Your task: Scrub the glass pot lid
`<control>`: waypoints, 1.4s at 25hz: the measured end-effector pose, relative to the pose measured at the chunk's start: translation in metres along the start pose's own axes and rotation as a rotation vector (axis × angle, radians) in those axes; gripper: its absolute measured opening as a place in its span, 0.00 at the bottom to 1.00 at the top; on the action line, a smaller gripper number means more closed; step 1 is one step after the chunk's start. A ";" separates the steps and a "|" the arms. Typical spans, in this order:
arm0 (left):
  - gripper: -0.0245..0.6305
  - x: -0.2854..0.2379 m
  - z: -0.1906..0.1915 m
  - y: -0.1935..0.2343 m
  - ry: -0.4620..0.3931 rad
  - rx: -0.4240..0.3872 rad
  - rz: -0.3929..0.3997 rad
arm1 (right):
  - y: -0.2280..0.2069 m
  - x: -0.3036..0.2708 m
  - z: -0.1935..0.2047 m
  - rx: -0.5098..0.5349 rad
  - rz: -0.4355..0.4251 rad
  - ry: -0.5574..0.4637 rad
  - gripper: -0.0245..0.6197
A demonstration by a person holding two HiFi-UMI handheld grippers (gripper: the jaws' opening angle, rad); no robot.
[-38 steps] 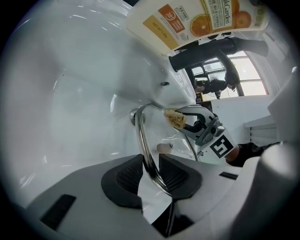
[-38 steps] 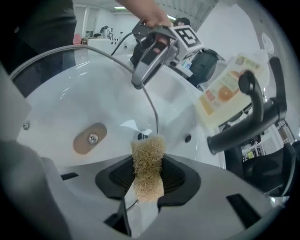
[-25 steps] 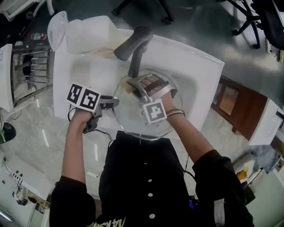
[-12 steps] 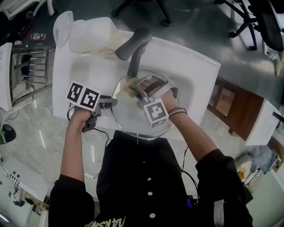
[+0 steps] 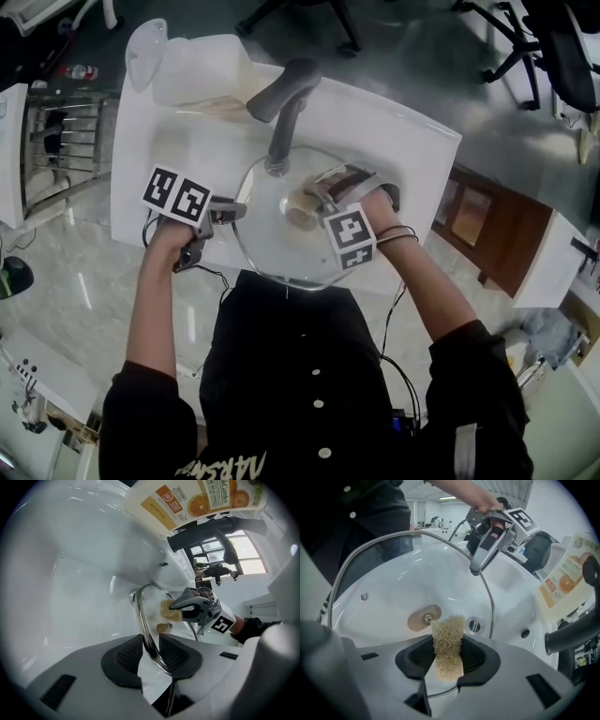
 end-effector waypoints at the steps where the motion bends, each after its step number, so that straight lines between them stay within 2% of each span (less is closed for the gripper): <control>1: 0.23 0.000 0.000 0.000 -0.001 0.000 -0.002 | 0.003 0.002 0.002 -0.002 -0.019 0.008 0.28; 9: 0.23 0.000 0.000 -0.001 -0.002 -0.003 -0.014 | 0.038 0.026 0.016 0.034 -0.197 0.037 0.28; 17: 0.23 0.000 0.000 -0.001 -0.005 0.002 -0.022 | 0.063 0.047 0.017 0.143 -0.367 0.078 0.28; 26: 0.23 0.001 0.001 0.000 -0.016 0.010 -0.017 | 0.081 0.063 0.019 0.265 -0.508 0.083 0.28; 31: 0.23 0.001 0.001 -0.001 -0.013 0.006 -0.028 | 0.082 0.066 0.021 0.276 -0.492 0.077 0.28; 33: 0.23 0.001 0.001 -0.001 -0.013 0.011 -0.028 | 0.074 0.066 0.020 0.250 -0.421 0.064 0.28; 35: 0.23 0.001 0.002 -0.001 -0.016 0.016 -0.026 | 0.057 0.066 0.014 0.183 -0.299 0.021 0.28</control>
Point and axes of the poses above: the fingertips, and each gripper's own axes: x backward along the fingers, y to its left, z out of its underside, the point moved 6 cm from there along x, backward along the fingers, and after that the axes turned 8 degrees about x, right-handed, at the moved point
